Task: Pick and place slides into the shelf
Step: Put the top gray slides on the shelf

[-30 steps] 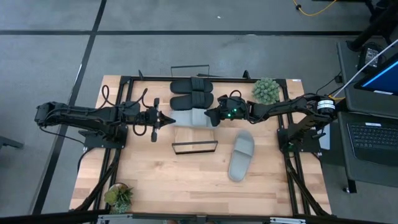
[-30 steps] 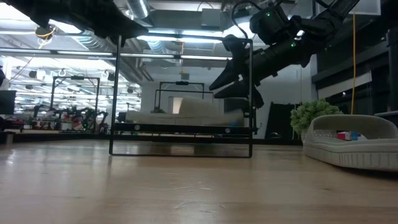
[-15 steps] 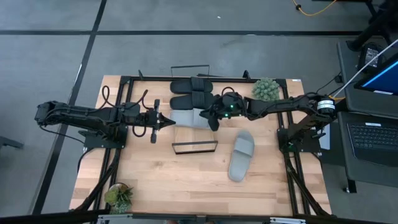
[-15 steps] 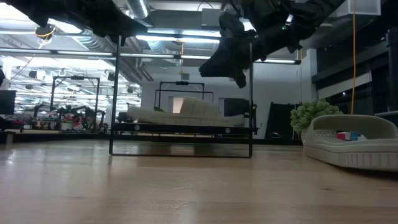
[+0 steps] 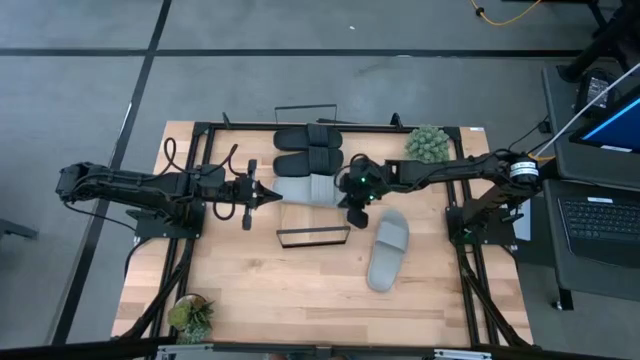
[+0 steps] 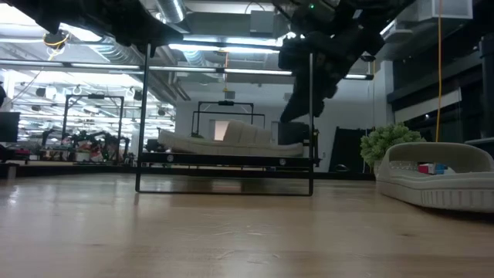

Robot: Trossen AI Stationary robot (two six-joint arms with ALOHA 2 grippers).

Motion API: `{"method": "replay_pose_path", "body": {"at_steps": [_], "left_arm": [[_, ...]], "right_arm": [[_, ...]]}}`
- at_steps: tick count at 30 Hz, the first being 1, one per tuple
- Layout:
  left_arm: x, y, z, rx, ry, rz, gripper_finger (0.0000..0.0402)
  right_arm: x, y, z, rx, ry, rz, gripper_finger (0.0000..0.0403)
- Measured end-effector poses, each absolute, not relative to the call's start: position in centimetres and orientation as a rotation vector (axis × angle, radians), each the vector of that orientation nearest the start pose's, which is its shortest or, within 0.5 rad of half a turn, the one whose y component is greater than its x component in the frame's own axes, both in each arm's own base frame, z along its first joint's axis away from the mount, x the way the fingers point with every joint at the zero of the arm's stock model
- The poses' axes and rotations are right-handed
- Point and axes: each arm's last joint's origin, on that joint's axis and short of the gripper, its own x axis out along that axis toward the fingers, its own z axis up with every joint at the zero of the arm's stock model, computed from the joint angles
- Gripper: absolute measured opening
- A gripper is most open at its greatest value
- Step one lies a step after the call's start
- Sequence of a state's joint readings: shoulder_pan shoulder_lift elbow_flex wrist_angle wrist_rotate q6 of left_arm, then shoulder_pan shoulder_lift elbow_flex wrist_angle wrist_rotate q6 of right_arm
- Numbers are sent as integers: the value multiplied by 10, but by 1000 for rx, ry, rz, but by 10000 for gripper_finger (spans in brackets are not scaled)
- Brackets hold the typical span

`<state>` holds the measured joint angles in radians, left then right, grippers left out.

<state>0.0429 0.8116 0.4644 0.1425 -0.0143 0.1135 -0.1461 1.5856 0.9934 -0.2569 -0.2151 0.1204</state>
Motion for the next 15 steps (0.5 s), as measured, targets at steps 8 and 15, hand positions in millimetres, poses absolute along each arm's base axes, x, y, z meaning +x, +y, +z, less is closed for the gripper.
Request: {"method": "replay_pose_path", "body": {"at_steps": [8,15], "left_arm": [[183,9,248,112,210,83,0],[183,9,248,107,208,83,0]], "right_arm": [[321,-23,203,221,897,55,3],[323,-25,189,198,963,10,2]]}}
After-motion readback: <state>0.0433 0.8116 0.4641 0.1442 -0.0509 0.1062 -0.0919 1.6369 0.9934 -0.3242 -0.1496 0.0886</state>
